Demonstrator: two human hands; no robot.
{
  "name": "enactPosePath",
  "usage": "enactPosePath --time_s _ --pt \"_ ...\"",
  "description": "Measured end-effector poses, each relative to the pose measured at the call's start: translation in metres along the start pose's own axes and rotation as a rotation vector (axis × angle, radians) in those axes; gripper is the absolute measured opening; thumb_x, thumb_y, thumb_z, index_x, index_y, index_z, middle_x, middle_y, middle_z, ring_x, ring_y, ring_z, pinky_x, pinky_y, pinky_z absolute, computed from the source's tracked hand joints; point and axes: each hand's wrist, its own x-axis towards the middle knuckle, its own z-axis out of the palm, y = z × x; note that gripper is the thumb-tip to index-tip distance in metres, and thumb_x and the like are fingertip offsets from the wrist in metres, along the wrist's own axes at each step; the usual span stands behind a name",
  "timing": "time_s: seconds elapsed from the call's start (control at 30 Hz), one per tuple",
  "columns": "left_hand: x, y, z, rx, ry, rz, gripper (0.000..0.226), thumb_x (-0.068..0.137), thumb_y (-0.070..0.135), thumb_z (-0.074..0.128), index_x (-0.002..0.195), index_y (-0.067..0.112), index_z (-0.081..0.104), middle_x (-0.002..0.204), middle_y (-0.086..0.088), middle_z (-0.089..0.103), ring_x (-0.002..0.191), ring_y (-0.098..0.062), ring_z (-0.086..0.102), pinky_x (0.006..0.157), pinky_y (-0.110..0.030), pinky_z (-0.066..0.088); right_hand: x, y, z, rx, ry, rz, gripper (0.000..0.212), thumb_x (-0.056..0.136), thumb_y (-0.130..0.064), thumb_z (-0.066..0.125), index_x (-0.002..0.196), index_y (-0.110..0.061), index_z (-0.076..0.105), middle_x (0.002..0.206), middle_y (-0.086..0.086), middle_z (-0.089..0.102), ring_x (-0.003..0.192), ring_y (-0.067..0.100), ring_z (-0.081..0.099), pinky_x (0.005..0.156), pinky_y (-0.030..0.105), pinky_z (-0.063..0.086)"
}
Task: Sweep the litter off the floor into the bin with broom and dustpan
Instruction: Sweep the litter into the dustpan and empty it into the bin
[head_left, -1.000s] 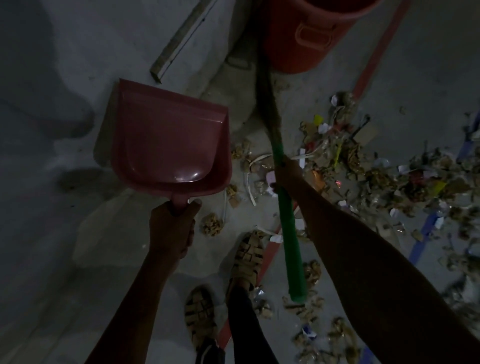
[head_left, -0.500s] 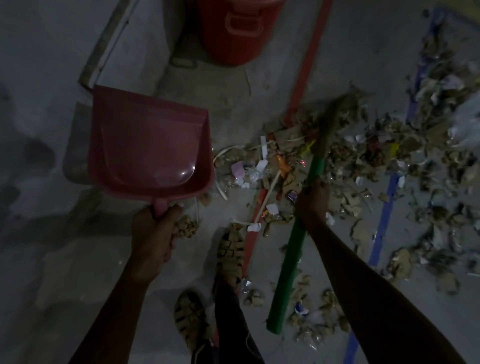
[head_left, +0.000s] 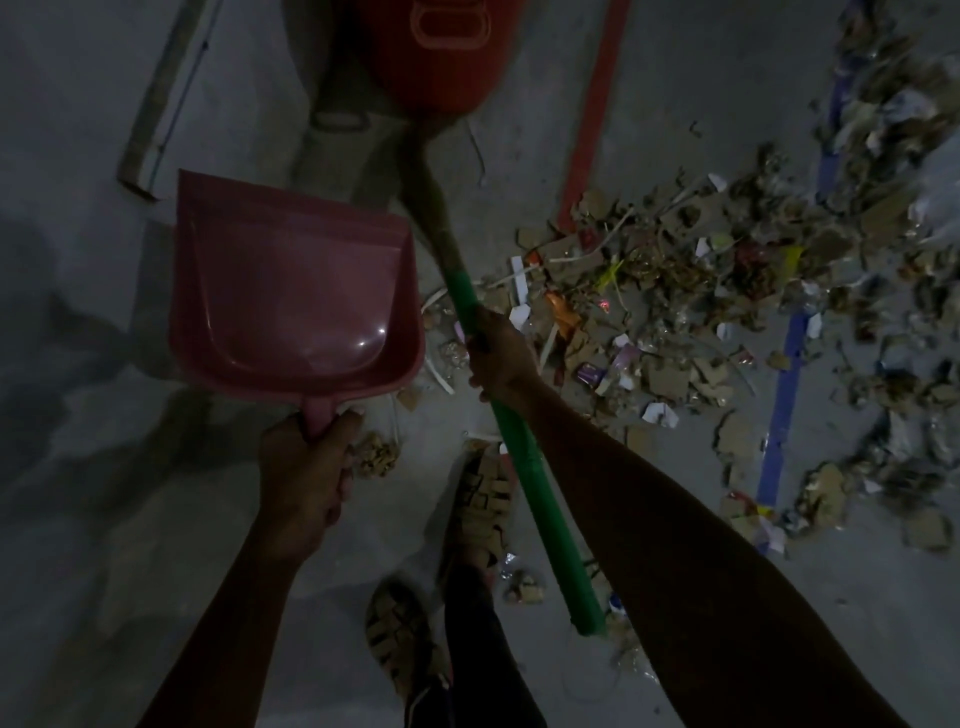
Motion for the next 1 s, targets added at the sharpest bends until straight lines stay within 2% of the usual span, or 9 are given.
enactPosePath --time_s 0.1,0.17,0.3,0.47,0.63,0.73,0.8,0.9,1.0 --pt "0.003 0.003 0.005 0.005 -0.003 0.004 0.037 0.094 0.032 0.071 0.068 0.015 0.05 0.048 -0.001 0.045 0.033 -0.011 0.035 0.039 -0.015 0.024 0.017 -0.006 -0.006 0.15 -0.054 0.246 0.041 0.103 -0.011 0.042 0.144 -0.015 0.044 0.102 0.012 0.061 0.07 0.025 0.069 0.046 0.029 0.054" --pt "0.007 0.005 0.009 -0.005 0.009 0.001 0.035 0.094 0.03 0.071 0.071 0.013 0.051 0.049 -0.004 0.045 0.032 -0.012 0.035 0.039 -0.016 0.024 0.022 -0.003 -0.016 0.236 0.009 0.369 0.034 0.102 -0.015 0.047 0.135 -0.011 0.051 0.098 0.008 0.06 0.071 0.022 0.069 0.049 0.026 0.055" --pt "0.012 0.01 0.013 -0.007 0.004 -0.008 0.033 0.092 0.033 0.074 0.075 0.014 0.053 0.054 -0.006 0.047 0.034 -0.012 0.038 0.038 -0.016 0.024 0.026 0.027 -0.04 0.243 0.196 0.413 0.026 0.101 -0.007 0.045 0.126 -0.007 0.054 0.106 0.012 0.062 0.066 0.019 0.065 0.046 0.021 0.053" --pt "0.013 0.017 0.021 -0.016 -0.021 0.0 0.031 0.092 0.033 0.074 0.078 0.015 0.054 0.055 -0.002 0.048 0.035 -0.009 0.038 0.038 -0.015 0.024 0.026 0.067 -0.076 0.271 0.456 0.569 0.007 0.094 -0.008 0.055 0.099 -0.012 0.054 0.097 0.01 0.067 0.079 0.024 0.07 0.069 0.04 0.062" --pt "0.014 0.017 0.032 -0.026 -0.017 0.0 0.03 0.092 0.034 0.074 0.079 0.015 0.054 0.057 -0.004 0.047 0.036 -0.011 0.038 0.038 -0.015 0.024 0.019 0.074 -0.093 0.136 0.604 0.467 0.025 0.091 -0.006 0.051 0.115 -0.008 0.052 0.117 0.01 0.056 0.091 0.027 0.065 0.07 0.046 0.061" --pt "0.016 0.019 0.039 -0.015 -0.005 -0.008 0.031 0.092 0.032 0.074 0.078 0.014 0.054 0.06 -0.009 0.046 0.038 -0.014 0.037 0.036 -0.015 0.024 0.008 0.068 -0.082 0.149 0.554 0.264 0.026 0.093 -0.023 0.044 0.119 -0.021 0.048 0.118 0.003 0.051 0.087 0.027 0.065 0.063 0.045 0.061" --pt "0.018 0.021 0.042 -0.012 0.003 -0.018 0.032 0.092 0.032 0.074 0.075 0.014 0.053 0.062 -0.01 0.047 0.039 -0.015 0.038 0.035 -0.015 0.024 0.006 0.069 -0.071 0.158 0.477 0.136 0.031 0.09 -0.037 0.038 0.119 -0.03 0.046 0.113 0.008 0.057 0.084 0.028 0.065 0.061 0.045 0.06" --pt "0.021 0.022 0.043 -0.005 0.008 -0.027 0.035 0.091 0.035 0.074 0.071 0.015 0.053 0.058 -0.008 0.049 0.037 -0.015 0.04 0.035 -0.015 0.027 0.002 0.061 -0.057 0.145 0.267 0.047 0.03 0.1 -0.02 0.043 0.129 -0.02 0.049 0.104 0.016 0.06 0.07 0.023 0.064 0.051 0.033 0.056" --pt "0.018 0.019 0.038 -0.012 0.015 0.004 0.036 0.092 0.034 0.074 0.07 0.015 0.052 0.059 -0.009 0.048 0.039 -0.016 0.04 0.035 -0.014 0.026 -0.001 0.05 -0.048 0.059 0.002 0.063 0.045 0.102 -0.009 0.045 0.146 -0.019 0.042 0.096 0.01 0.062 0.064 0.019 0.065 0.047 0.024 0.052"
